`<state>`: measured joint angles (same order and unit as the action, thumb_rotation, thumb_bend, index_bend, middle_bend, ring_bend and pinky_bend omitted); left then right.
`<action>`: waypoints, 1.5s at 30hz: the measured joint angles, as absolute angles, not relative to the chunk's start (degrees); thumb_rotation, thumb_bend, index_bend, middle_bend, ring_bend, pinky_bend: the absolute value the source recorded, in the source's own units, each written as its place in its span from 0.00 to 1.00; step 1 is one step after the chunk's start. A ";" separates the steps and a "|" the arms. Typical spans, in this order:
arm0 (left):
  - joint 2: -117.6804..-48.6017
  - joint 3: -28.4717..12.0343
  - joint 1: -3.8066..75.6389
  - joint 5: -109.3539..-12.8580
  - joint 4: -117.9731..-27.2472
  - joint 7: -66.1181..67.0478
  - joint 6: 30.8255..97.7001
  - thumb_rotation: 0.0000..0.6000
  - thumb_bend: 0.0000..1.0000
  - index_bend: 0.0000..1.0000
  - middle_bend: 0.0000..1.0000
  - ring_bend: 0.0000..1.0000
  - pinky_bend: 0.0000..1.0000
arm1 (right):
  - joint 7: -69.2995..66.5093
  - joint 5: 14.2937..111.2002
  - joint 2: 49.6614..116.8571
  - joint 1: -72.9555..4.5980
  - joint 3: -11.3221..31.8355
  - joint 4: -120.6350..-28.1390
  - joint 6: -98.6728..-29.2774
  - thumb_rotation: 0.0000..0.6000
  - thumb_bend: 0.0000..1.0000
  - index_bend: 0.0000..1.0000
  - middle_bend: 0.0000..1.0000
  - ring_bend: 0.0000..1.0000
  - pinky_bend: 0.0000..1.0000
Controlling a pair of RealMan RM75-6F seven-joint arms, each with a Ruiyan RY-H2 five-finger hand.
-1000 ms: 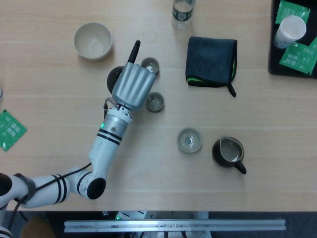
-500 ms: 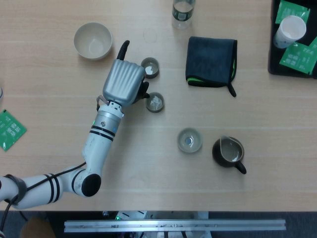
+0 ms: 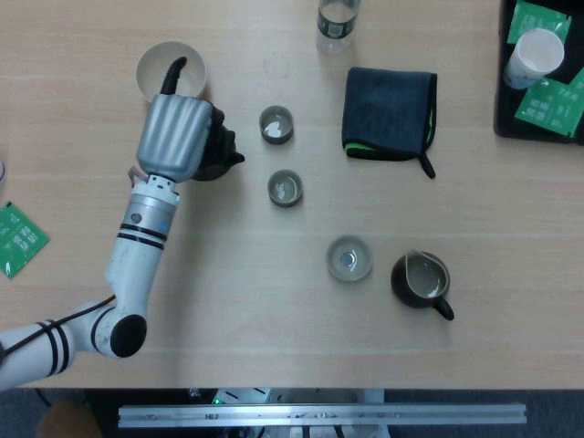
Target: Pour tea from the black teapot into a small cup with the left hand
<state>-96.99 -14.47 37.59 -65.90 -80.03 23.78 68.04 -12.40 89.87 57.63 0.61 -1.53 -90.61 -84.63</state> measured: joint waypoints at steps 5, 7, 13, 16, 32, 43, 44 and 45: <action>-94.94 -12.81 35.44 -65.14 -80.80 22.27 67.84 0.89 0.36 0.87 1.00 0.78 0.10 | -12.10 89.95 57.82 0.35 -1.56 -90.71 -84.26 1.00 0.00 0.17 0.16 0.04 0.03; -94.58 -12.34 34.84 -65.13 -80.77 21.80 67.93 0.89 0.36 0.87 1.00 0.78 0.10 | -12.01 89.90 57.80 0.34 -1.58 -90.77 -84.21 1.00 0.00 0.17 0.16 0.04 0.03; -93.77 -10.71 32.97 -64.73 -80.01 20.65 67.81 0.87 0.36 0.86 1.00 0.77 0.10 | -11.74 89.81 57.91 0.25 -1.64 -90.87 -83.96 1.00 0.00 0.17 0.16 0.04 0.03; -93.80 -10.31 32.55 -64.70 -79.53 20.26 67.74 0.86 0.36 0.86 0.99 0.77 0.10 | -11.69 89.85 57.95 0.19 -1.63 -90.93 -83.93 1.00 0.00 0.17 0.16 0.04 0.03; -94.94 -8.73 30.45 -65.52 -75.34 17.88 66.91 0.70 0.36 0.83 0.96 0.74 0.10 | -11.13 89.89 57.99 -0.08 -1.62 -91.36 -83.77 1.00 0.00 0.17 0.16 0.04 0.03; -95.36 -8.15 29.84 -65.21 -74.89 19.95 66.35 0.63 0.36 0.79 0.89 0.69 0.10 | -11.10 89.87 57.91 0.11 -1.71 -91.43 -84.08 1.00 0.00 0.17 0.16 0.04 0.03; -95.36 -8.17 29.80 -65.04 -74.99 20.34 66.33 0.61 0.36 0.78 0.88 0.67 0.10 | -11.10 89.87 57.89 0.14 -1.71 -91.44 -84.13 1.00 0.00 0.17 0.16 0.04 0.03; -95.35 -8.19 29.76 -64.87 -75.14 20.76 66.33 0.59 0.36 0.76 0.86 0.66 0.10 | -11.11 89.87 57.87 0.17 -1.71 -91.46 -84.19 1.00 0.00 0.17 0.16 0.04 0.03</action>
<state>-95.35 -8.19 29.76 -64.87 -75.14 20.76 66.33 -11.11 89.87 57.87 0.17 -1.71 -91.46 -84.19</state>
